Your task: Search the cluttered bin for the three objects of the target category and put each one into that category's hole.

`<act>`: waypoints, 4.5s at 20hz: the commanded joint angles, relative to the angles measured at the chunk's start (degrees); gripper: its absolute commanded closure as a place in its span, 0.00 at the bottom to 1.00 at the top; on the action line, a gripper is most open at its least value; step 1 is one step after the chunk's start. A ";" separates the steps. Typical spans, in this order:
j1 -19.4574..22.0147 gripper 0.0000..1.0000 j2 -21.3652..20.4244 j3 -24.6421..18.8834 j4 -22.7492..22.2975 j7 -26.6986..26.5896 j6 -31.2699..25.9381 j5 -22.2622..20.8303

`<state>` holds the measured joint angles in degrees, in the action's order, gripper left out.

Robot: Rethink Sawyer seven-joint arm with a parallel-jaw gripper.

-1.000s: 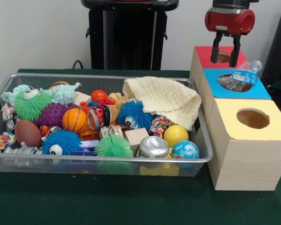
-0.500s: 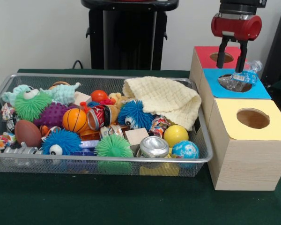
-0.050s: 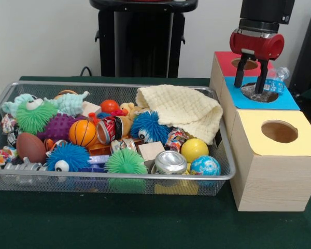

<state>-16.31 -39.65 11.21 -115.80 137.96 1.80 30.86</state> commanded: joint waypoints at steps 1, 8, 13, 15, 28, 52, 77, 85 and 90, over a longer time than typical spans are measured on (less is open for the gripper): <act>2.41 0.00 9.01 -6.30 5.33 11.95 9.49 0.64; 4.02 0.00 13.31 -9.02 6.55 13.04 14.63 -2.05; 7.11 0.00 13.86 -12.11 6.56 11.19 12.56 -5.24; 7.42 0.00 14.09 -12.47 6.84 11.18 13.11 -6.25; -0.90 0.00 6.81 -5.29 7.22 11.52 0.31 3.00; -2.26 0.00 -4.98 3.32 6.58 9.34 -17.44 0.57; 2.65 1.00 -5.01 -1.99 2.76 7.95 -8.82 -1.39; 5.33 1.00 -2.59 -6.27 1.19 8.83 -2.03 -3.27; 4.88 1.00 0.91 -7.39 1.71 10.14 2.79 -3.42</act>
<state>-13.00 -43.84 10.94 -112.61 137.96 -1.34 30.02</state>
